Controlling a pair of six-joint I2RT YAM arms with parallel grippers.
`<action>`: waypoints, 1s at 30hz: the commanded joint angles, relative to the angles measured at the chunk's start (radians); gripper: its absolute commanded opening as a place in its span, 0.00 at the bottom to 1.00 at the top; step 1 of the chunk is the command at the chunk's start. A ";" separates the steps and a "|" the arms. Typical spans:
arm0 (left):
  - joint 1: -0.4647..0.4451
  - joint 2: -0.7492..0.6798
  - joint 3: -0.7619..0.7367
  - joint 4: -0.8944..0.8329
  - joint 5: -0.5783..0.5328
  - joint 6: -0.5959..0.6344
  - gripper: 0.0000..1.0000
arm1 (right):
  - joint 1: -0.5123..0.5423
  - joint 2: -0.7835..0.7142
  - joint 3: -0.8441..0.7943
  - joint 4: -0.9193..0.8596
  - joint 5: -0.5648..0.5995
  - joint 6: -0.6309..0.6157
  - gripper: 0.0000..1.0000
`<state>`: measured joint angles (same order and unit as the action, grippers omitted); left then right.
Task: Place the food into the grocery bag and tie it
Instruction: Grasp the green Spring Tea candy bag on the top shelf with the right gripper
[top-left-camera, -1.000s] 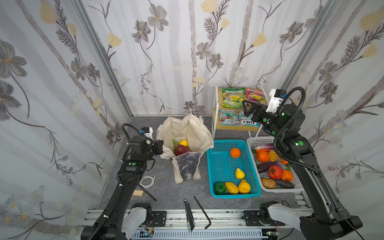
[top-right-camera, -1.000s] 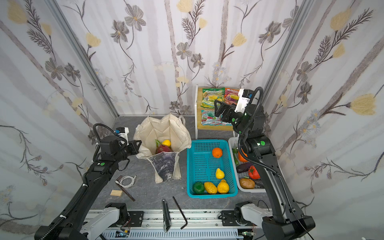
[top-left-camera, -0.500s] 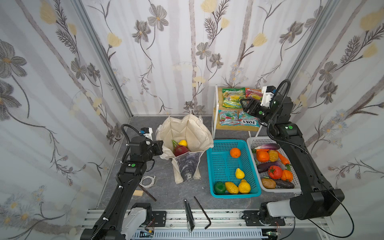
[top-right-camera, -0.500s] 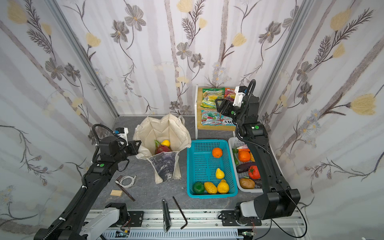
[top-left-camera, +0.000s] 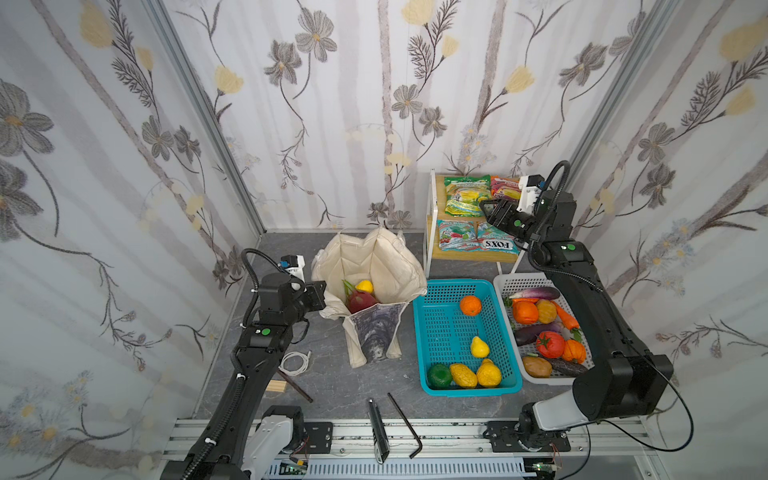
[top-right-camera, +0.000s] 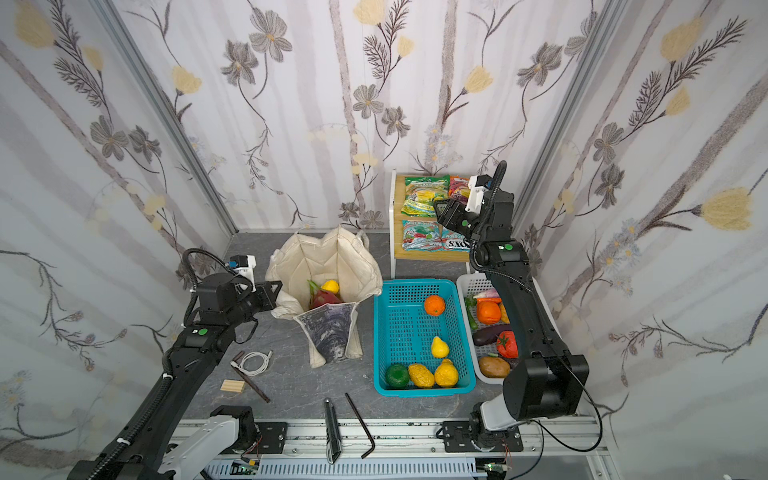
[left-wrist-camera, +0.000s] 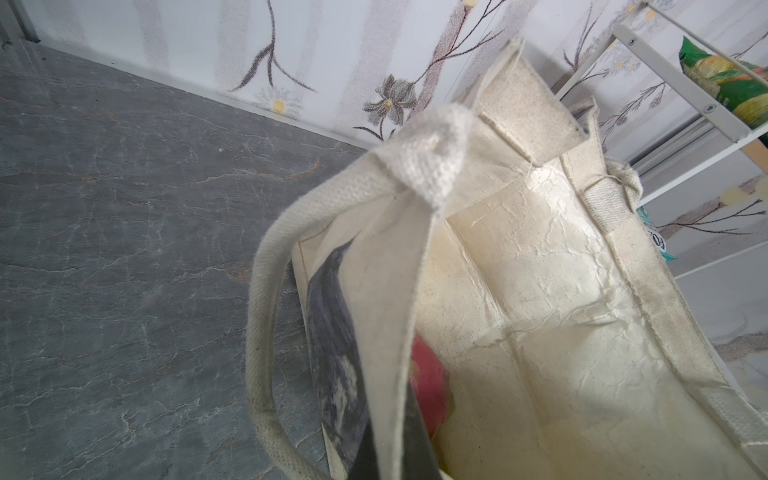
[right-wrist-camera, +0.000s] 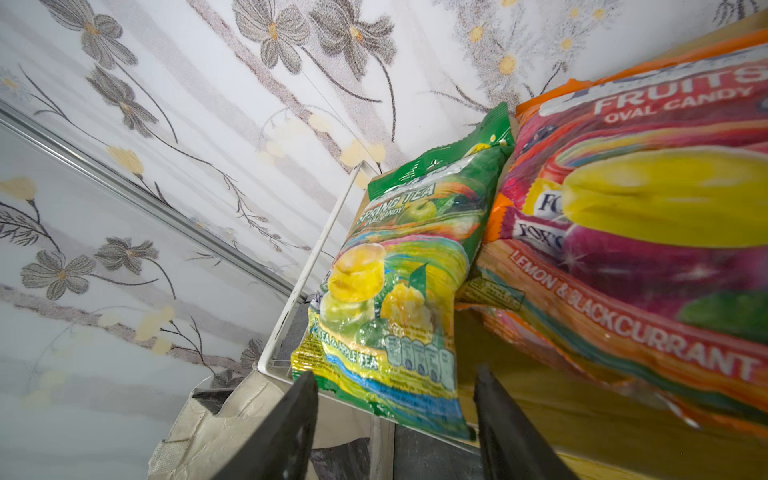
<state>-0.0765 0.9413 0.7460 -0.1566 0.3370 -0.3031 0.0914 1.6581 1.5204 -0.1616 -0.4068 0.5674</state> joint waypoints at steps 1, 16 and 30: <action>0.003 -0.004 -0.003 0.041 -0.003 0.004 0.00 | -0.001 0.023 0.010 0.055 -0.028 0.024 0.55; 0.001 0.003 -0.002 0.041 0.004 0.001 0.00 | 0.002 -0.002 -0.008 0.085 -0.033 0.040 0.12; 0.002 0.004 -0.003 0.041 0.001 0.001 0.00 | 0.029 -0.027 0.052 0.044 -0.041 0.011 0.00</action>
<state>-0.0765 0.9455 0.7456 -0.1566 0.3374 -0.3038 0.1097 1.6398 1.5433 -0.1402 -0.4389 0.6006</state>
